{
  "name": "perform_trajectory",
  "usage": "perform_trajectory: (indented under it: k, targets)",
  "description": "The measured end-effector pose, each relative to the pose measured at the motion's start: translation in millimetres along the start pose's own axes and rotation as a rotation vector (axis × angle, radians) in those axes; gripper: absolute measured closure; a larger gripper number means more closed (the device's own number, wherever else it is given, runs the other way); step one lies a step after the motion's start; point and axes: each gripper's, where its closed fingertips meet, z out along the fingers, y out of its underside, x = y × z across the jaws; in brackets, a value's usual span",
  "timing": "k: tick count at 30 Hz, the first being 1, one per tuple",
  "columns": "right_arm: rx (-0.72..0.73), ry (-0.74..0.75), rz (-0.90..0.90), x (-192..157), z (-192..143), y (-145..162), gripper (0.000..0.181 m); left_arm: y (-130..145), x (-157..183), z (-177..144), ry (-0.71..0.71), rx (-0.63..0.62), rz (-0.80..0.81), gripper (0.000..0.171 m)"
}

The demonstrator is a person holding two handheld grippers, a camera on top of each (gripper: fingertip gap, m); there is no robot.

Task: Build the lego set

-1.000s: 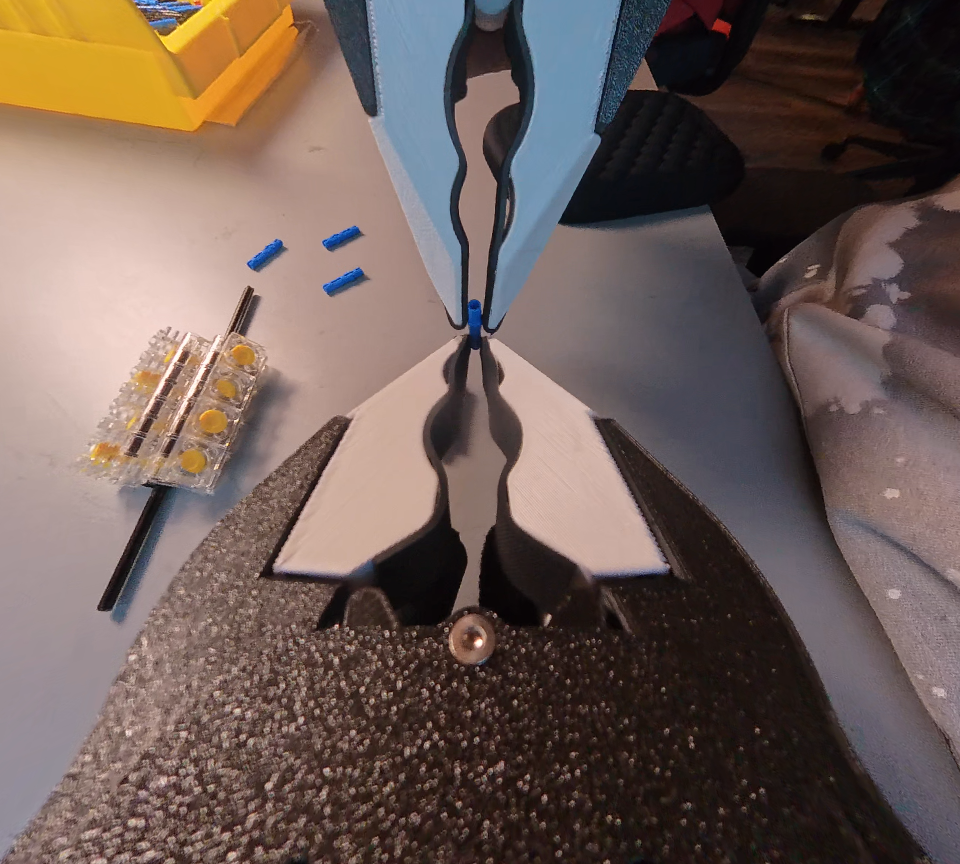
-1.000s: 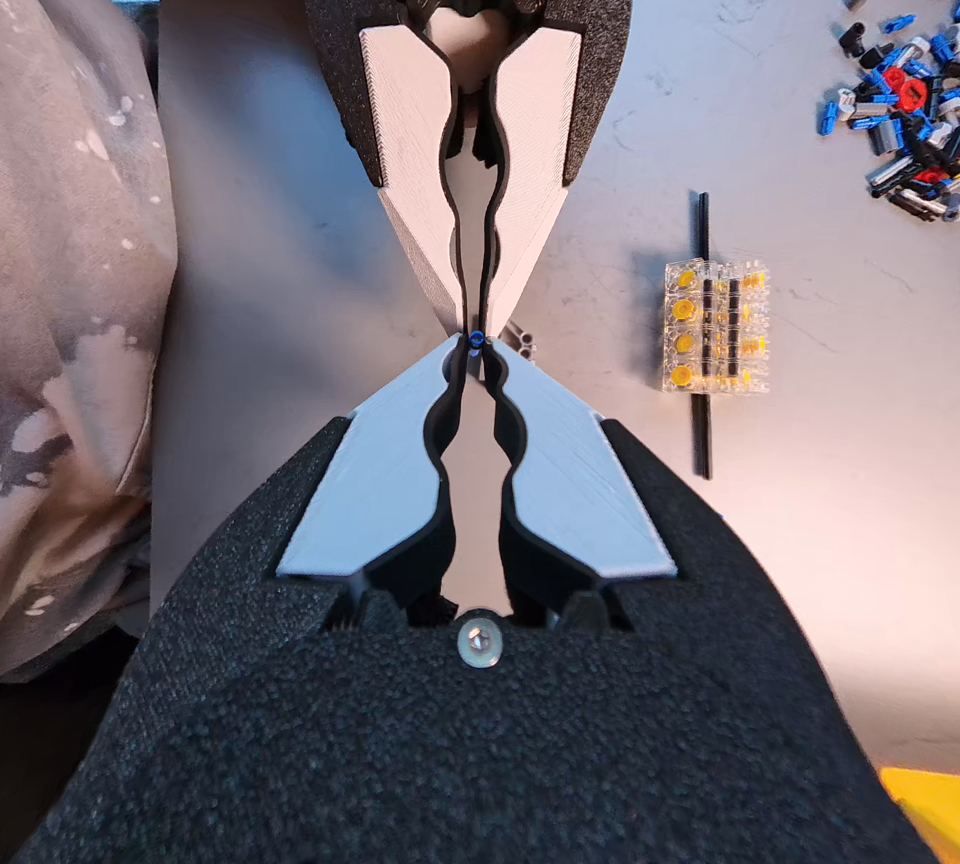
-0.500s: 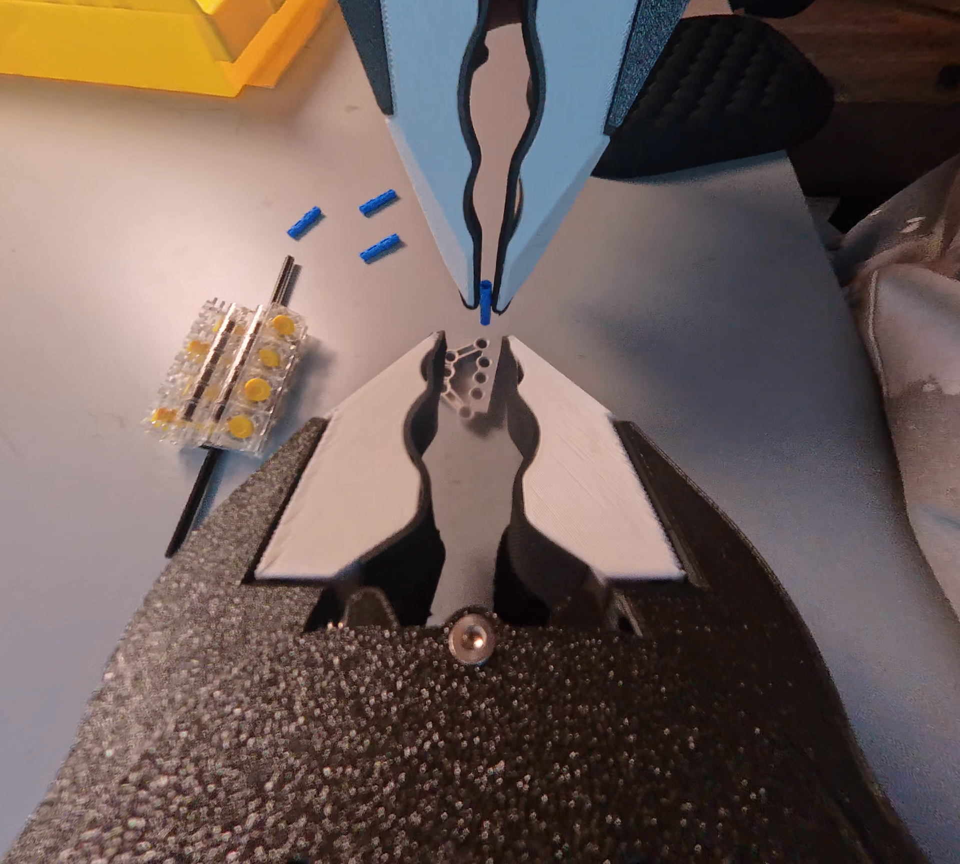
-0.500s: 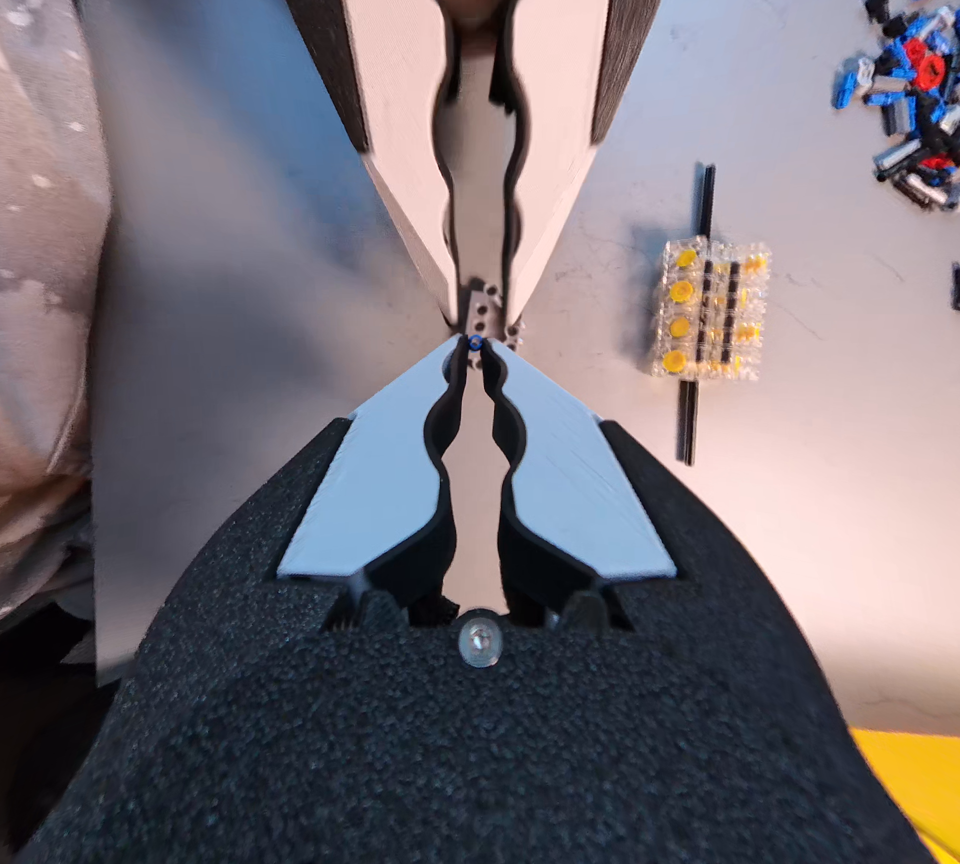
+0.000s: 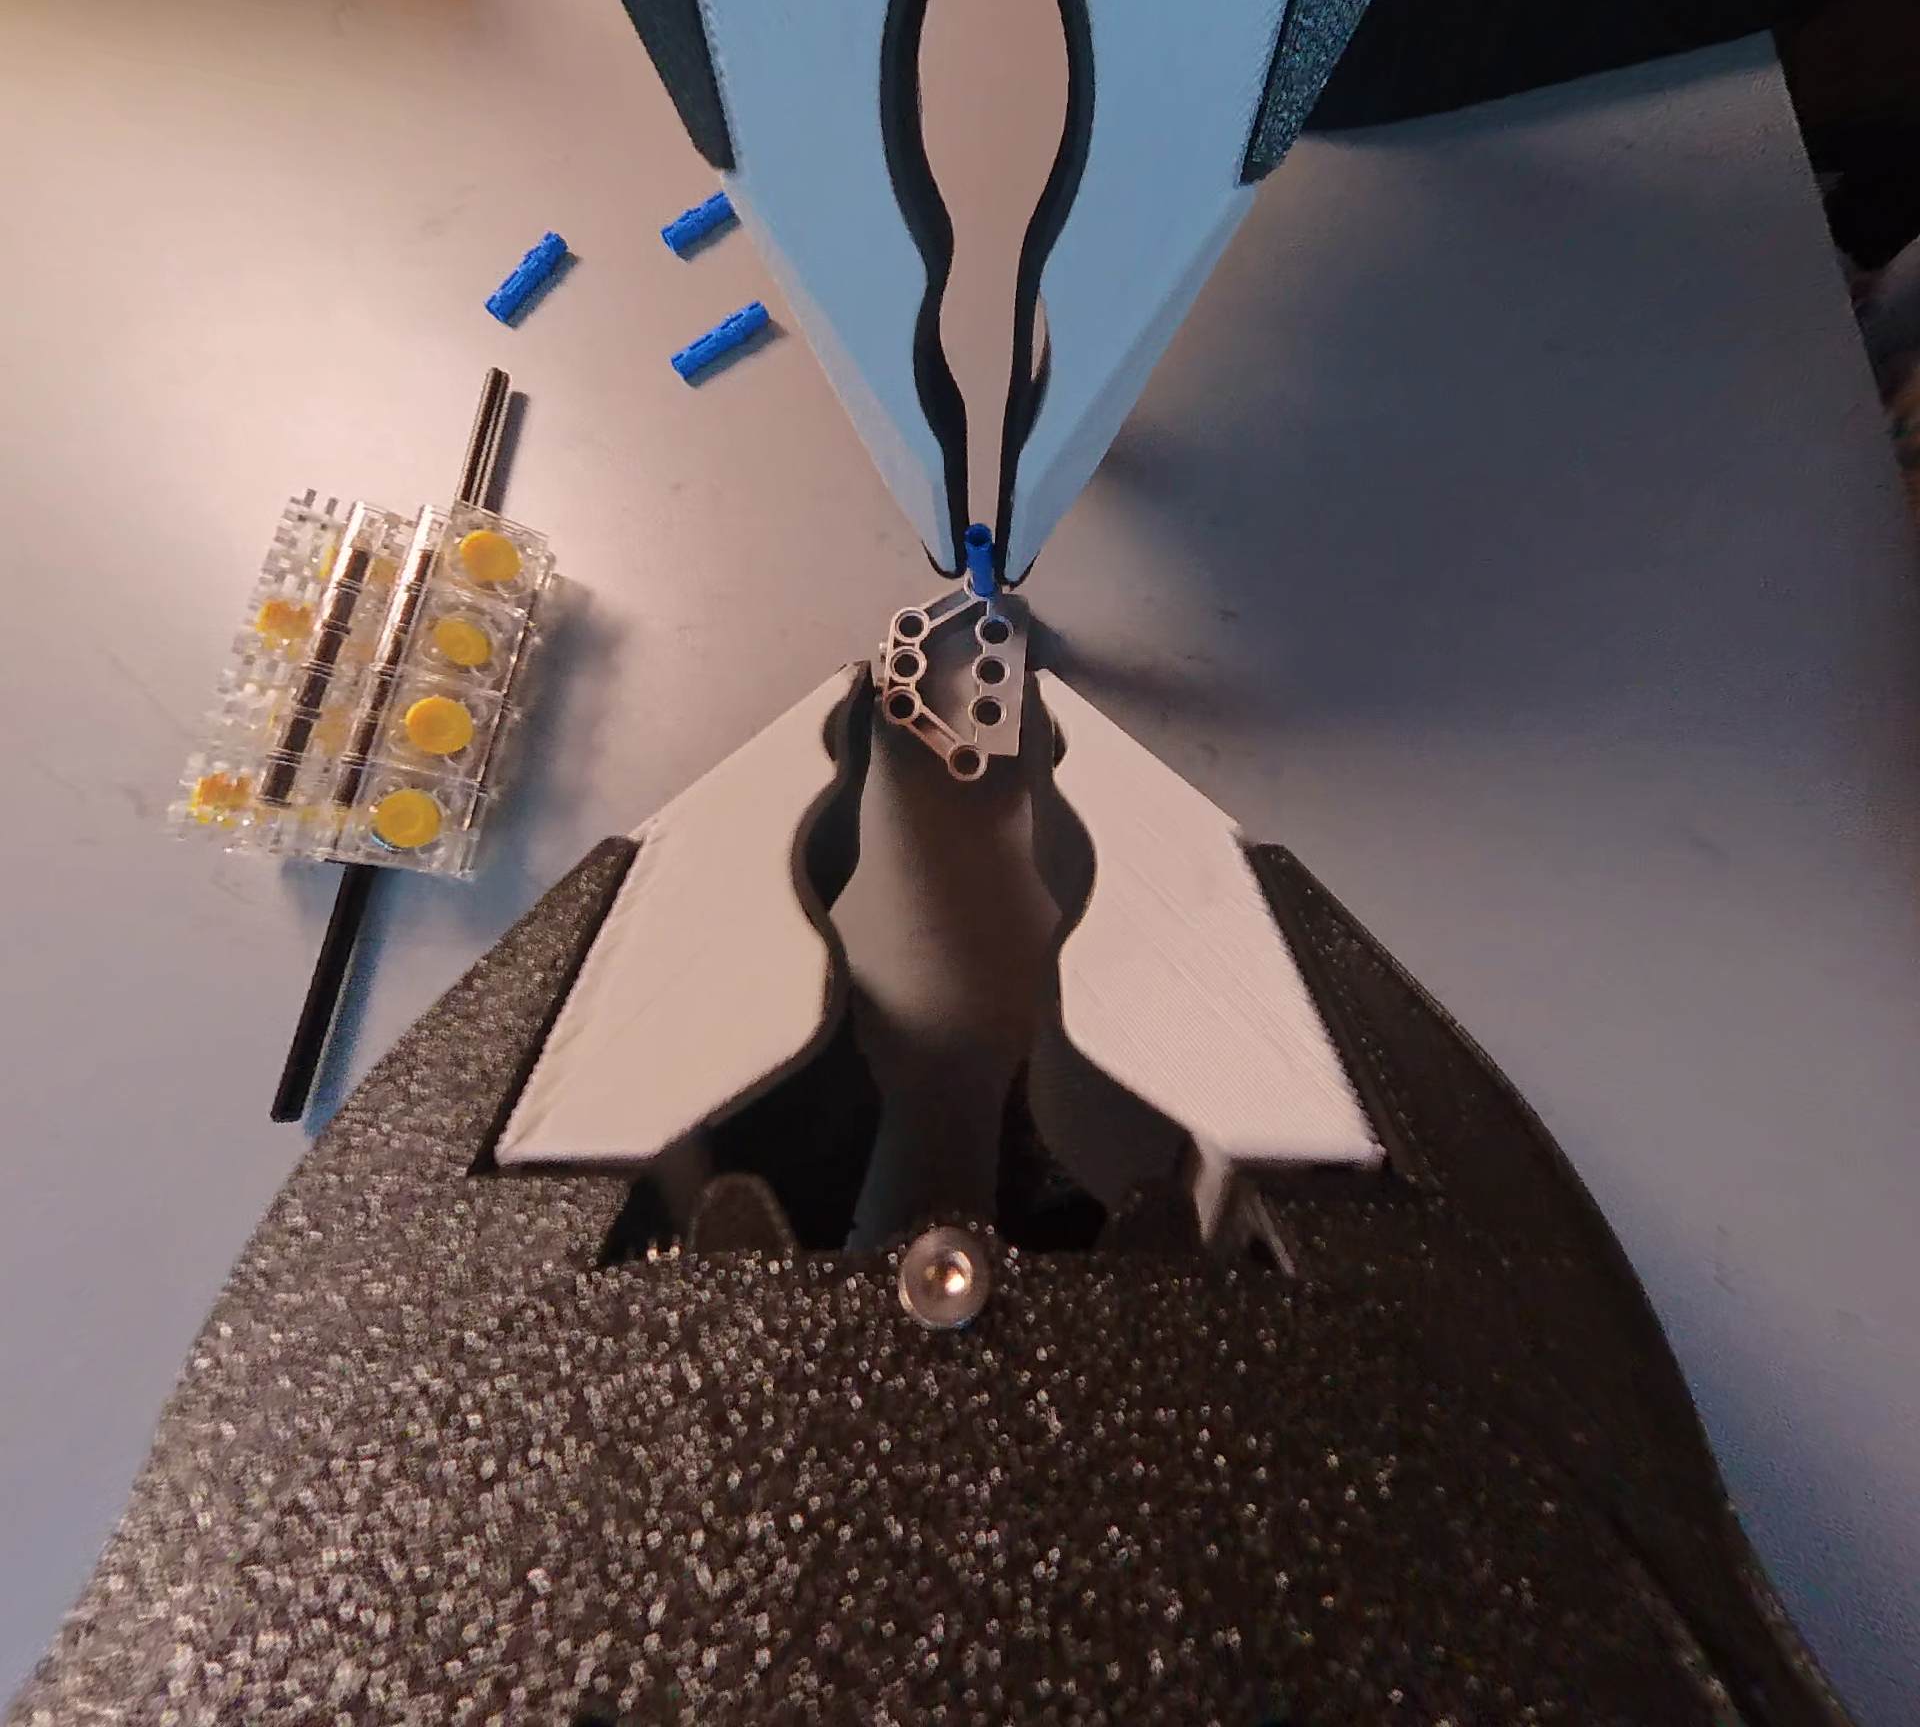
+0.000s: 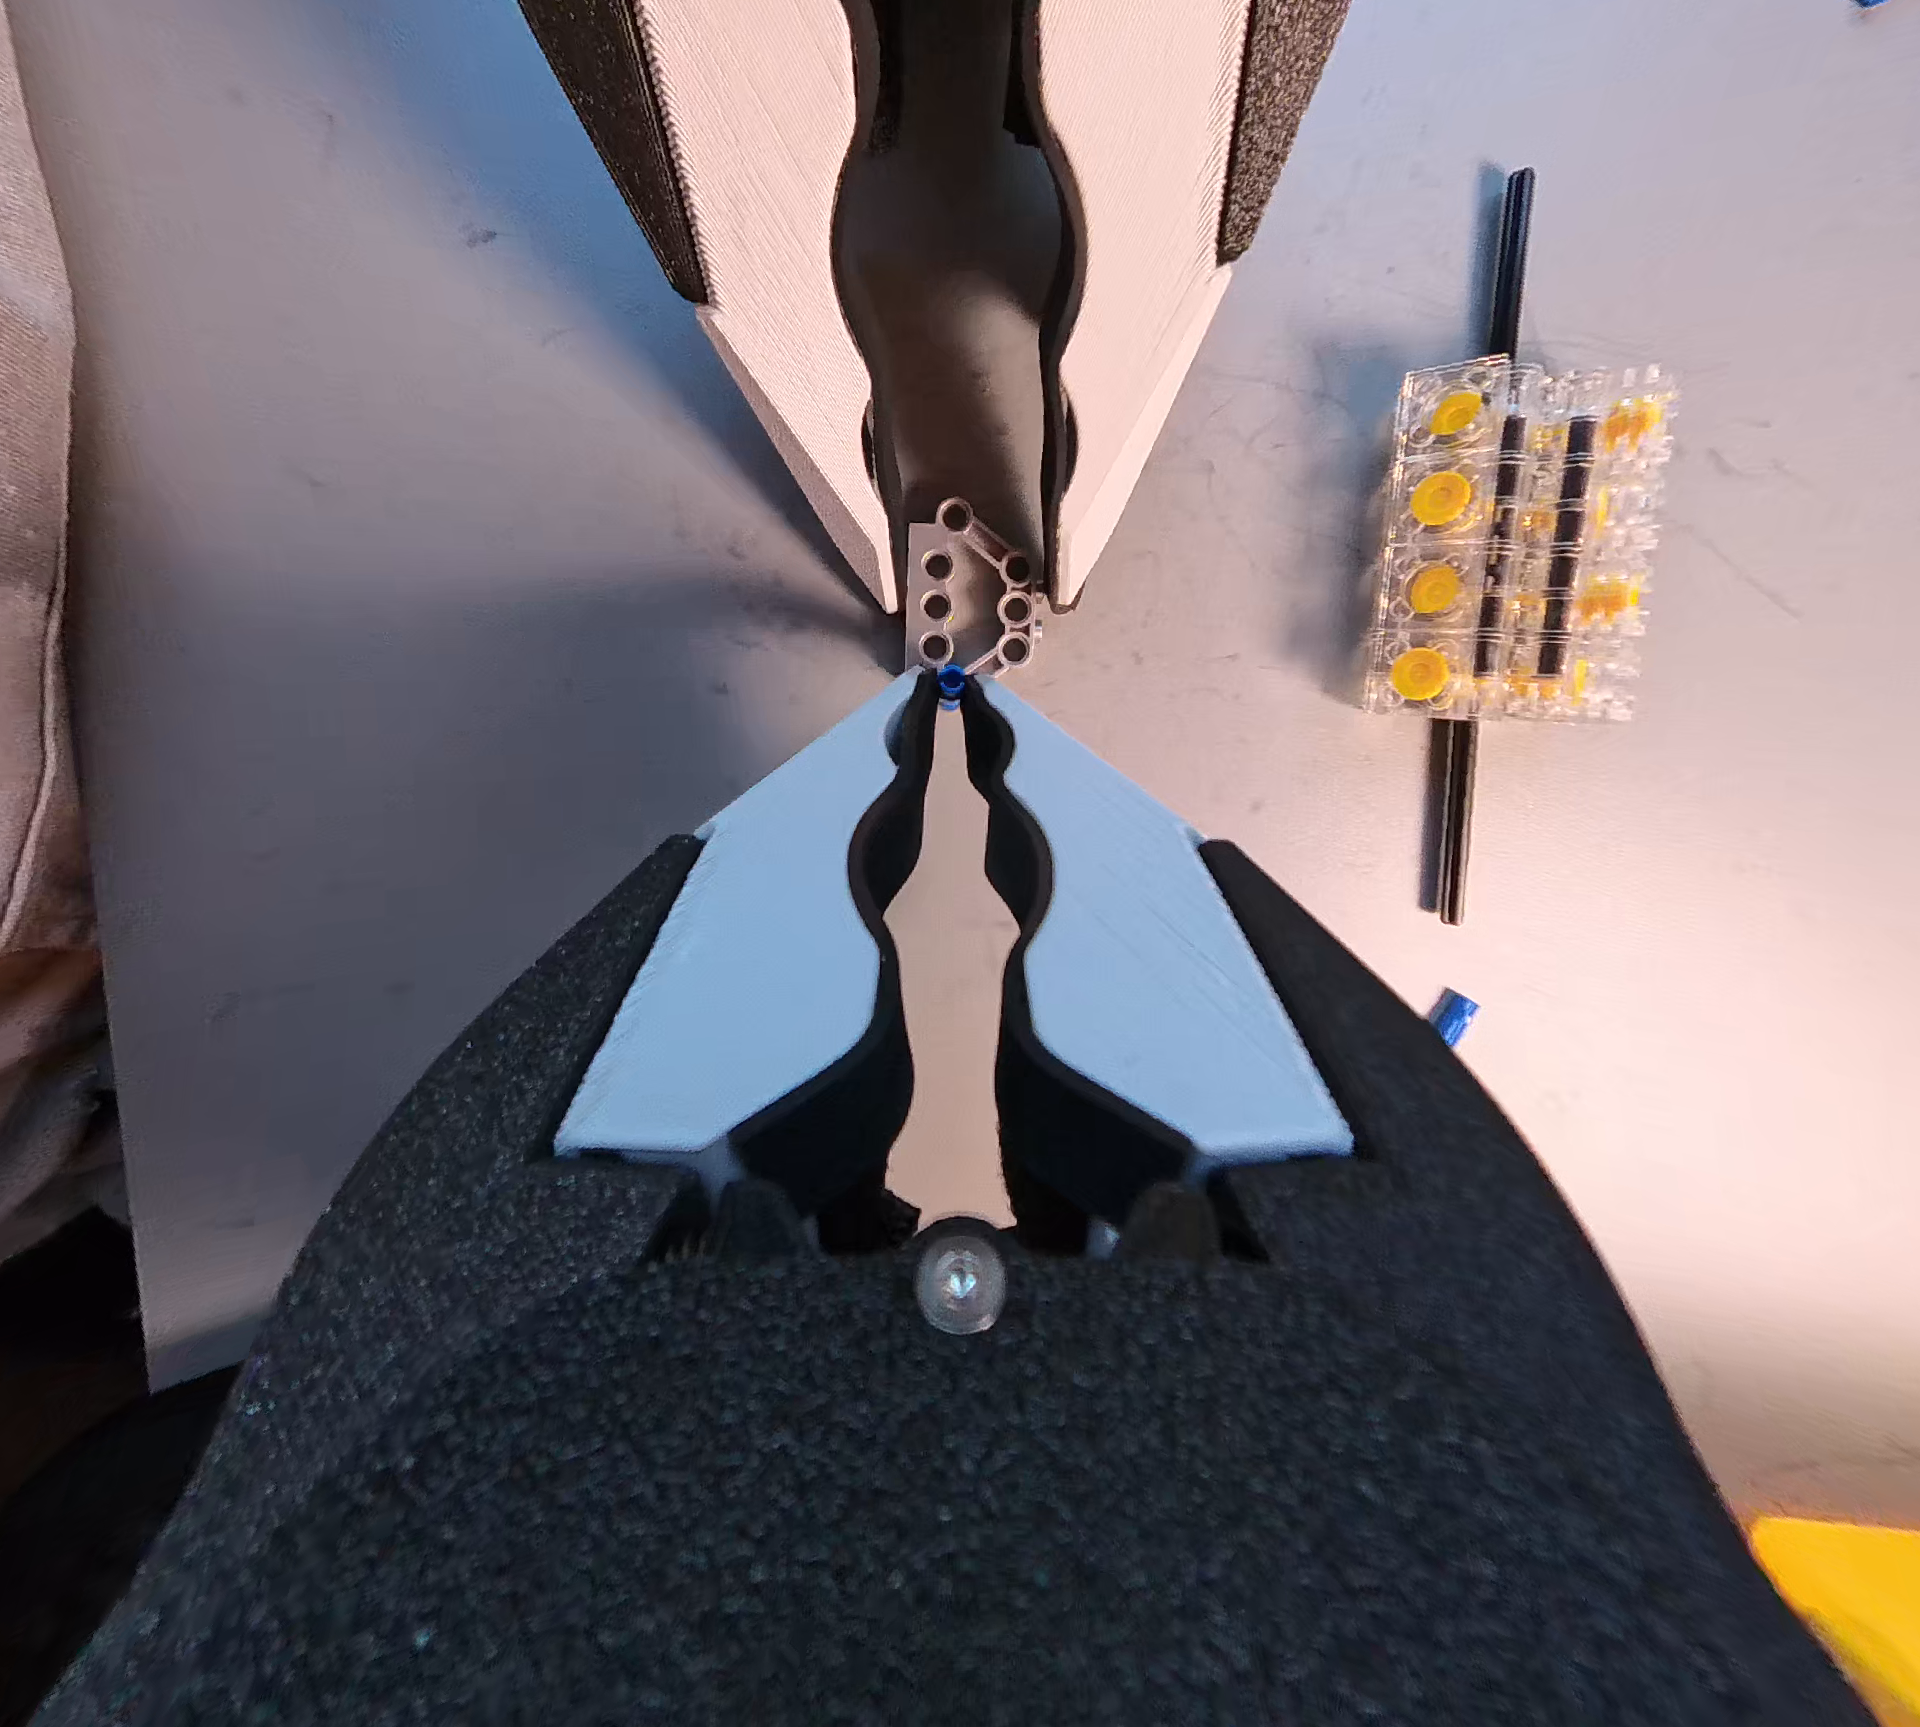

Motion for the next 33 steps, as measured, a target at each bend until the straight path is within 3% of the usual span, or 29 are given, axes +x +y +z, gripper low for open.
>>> perform_trajectory:
  k: [12, 18, 27, 29, 33]
  targets:
    - [0.152, 0.050, 0.097, -0.3, -1.4, 1.1, 0.179, 0.4, 1.1, -0.1, -0.004, -0.004, -0.032, 0.145]
    - [0.092, 0.099, 0.051, 0.5, 5.5, 7.1, 0.180, 0.9, -0.1, -0.2, -0.021, -0.003, -0.044, 0.145]
    - [0.035, 0.046, 0.068, 0.7, 5.6, 7.7, 0.178, 1.2, 0.1, -0.3, -0.024, -0.005, -0.049, 0.145]
    - [0.050, 0.046, 0.066, 0.8, 1.2, 5.8, 0.162, 1.3, 0.1, -0.2, -0.024, -0.005, -0.051, 0.145]
    - [0.045, 0.060, 0.034, 3.1, -9.5, -2.1, 0.175, 1.3, 0.0, -0.3, -0.023, -0.007, -0.050, 0.145]
